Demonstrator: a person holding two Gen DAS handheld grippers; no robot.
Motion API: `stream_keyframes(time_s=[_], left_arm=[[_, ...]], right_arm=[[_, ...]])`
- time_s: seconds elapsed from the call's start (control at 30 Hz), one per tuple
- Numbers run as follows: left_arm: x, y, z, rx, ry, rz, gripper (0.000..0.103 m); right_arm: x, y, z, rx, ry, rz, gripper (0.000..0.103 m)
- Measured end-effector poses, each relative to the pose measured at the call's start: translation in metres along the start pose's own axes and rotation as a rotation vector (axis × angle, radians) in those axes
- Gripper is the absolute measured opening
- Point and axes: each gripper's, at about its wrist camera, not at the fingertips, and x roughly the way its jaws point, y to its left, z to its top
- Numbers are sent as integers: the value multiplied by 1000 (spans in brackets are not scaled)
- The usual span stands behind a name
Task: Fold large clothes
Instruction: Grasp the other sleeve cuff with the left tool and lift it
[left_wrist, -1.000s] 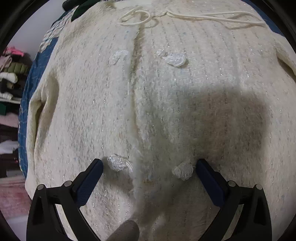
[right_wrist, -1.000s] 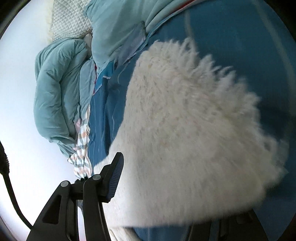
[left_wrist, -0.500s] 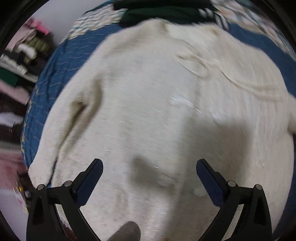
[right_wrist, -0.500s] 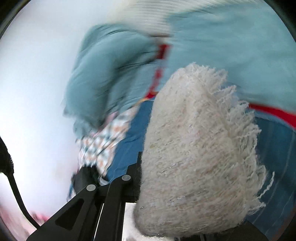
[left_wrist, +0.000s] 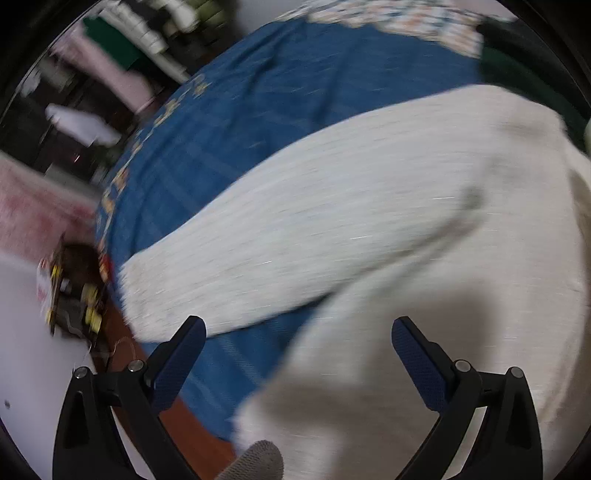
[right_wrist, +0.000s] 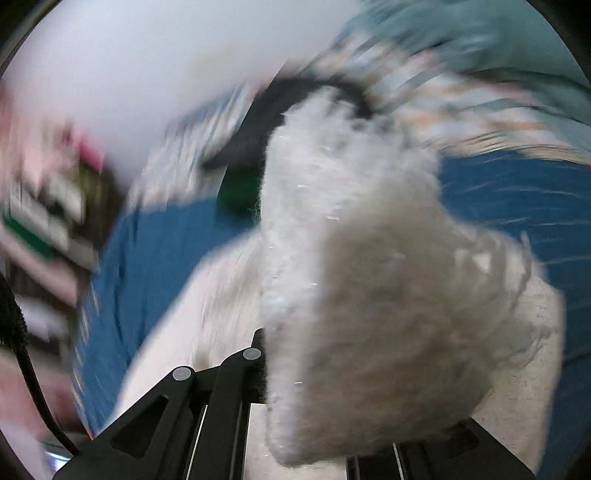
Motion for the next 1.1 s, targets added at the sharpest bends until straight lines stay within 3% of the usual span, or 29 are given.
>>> stream_keyframes(time_s=[0.13, 0.17, 0.2, 0.27, 0.33, 0.43, 0.5, 0.6, 0.63, 0.7, 0.73, 0.8, 0.87, 0.9, 0.93, 0.97, 1.03, 1.07, 1.1], left_arm=[[17, 48, -11, -72, 47, 37, 103], [18, 58, -13, -88, 55, 39, 103], [20, 68, -14, -106, 63, 36, 103], [20, 85, -18, -149, 87, 24, 103], [23, 113, -25, -233, 129, -21, 103], [35, 147, -36, -372, 196, -84, 103], [48, 163, -42, -458, 232, -135, 103], [80, 179, -50, -596, 294, -227, 102], [95, 185, -51, -659, 317, -286, 102], [118, 192, -50, -753, 333, -379, 102], [129, 197, -48, -799, 337, -414, 102], [148, 207, -41, -884, 329, -452, 102], [156, 217, -33, -937, 298, -453, 101], [159, 224, -23, -950, 260, -420, 98], [159, 228, -14, -945, 230, -382, 81], [160, 231, -8, -934, 216, -354, 55], [161, 235, 18, -858, 168, -295, 27], [158, 235, 30, -819, 140, -286, 20], [152, 236, 44, -776, 105, -258, 20]], right_arm=[[109, 62, -49, -166, 313, -84, 14], [119, 69, -57, -194, 347, -90, 24], [119, 73, -62, -205, 341, -69, 45], [103, 78, -63, -210, 343, 9, 77], [69, 72, -52, -178, 320, 81, 77], [8, 43, -39, -96, 264, 99, 77], [-25, 8, -35, -8, 215, 40, 77], [-39, -49, -45, 72, 217, -90, 75], [-36, -68, -50, 99, 232, -137, 69], [-17, -105, -64, 164, 300, -188, 24], [-3, -120, -70, 187, 348, -223, 19], [22, -145, -87, 240, 435, -233, 18], [26, -142, -90, 227, 424, -254, 19], [23, -134, -88, 190, 420, -267, 20], [18, -127, -88, 173, 407, -254, 21], [13, -121, -87, 169, 392, -233, 24], [2, -106, -89, 163, 353, -211, 39], [-2, -97, -91, 148, 330, -203, 46], [-4, -89, -93, 136, 314, -197, 47]])
